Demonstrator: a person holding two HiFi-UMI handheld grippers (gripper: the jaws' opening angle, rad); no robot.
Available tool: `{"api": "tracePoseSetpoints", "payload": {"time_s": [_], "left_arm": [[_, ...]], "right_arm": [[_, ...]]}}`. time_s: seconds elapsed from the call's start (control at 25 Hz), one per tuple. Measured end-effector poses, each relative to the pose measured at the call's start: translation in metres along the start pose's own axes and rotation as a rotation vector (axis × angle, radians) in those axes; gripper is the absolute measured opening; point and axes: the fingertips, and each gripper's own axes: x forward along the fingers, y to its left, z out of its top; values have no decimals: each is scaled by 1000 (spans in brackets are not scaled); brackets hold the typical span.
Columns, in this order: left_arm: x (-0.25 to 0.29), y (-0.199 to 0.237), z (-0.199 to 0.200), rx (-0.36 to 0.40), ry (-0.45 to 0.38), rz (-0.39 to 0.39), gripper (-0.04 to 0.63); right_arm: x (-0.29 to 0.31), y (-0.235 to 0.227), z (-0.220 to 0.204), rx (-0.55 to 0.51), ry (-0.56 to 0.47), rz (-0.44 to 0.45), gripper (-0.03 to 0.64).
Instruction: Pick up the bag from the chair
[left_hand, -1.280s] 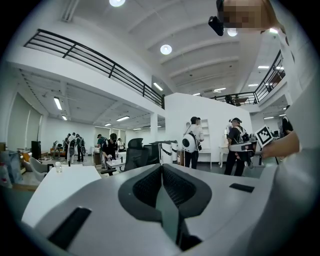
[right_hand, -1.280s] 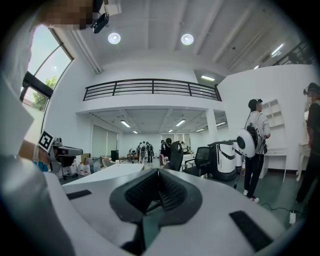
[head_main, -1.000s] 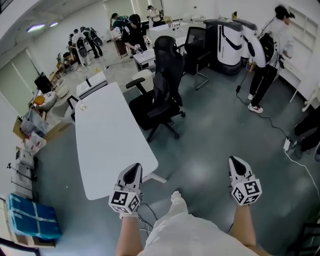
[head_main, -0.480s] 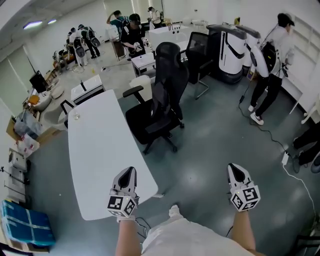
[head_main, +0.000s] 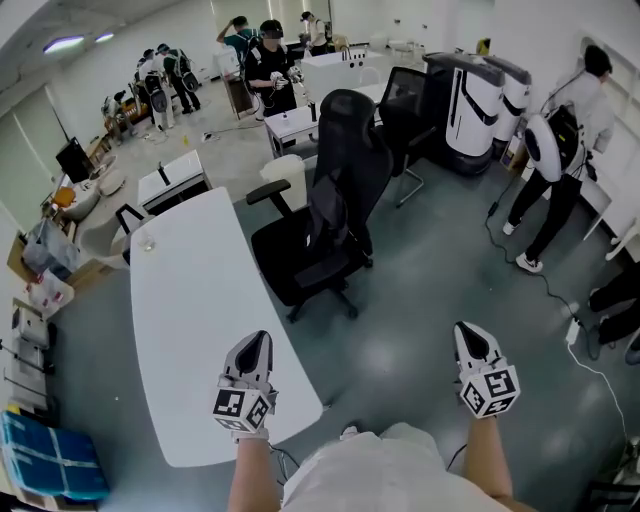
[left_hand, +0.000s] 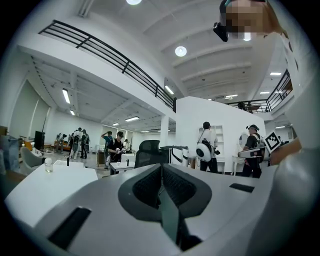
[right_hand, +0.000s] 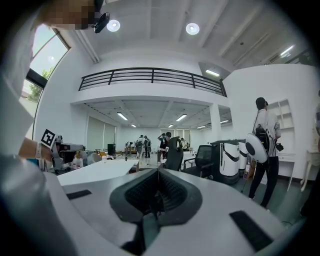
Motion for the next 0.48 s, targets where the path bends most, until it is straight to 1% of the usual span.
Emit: {"api": "tracePoseSetpoints", "payload": {"time_s": [0.12,0.24,0.48], "left_arm": [[17,7,-2,-5,6,5,28],[35,15,-1,-11,6,26,28],[90,33,3,3,11,122,28]], "right_arm": [[20,-9,1,1,10,2,20],[47,-19,3,-8,19,24,20],[133,-51,12,-27,20,116,20]]}}
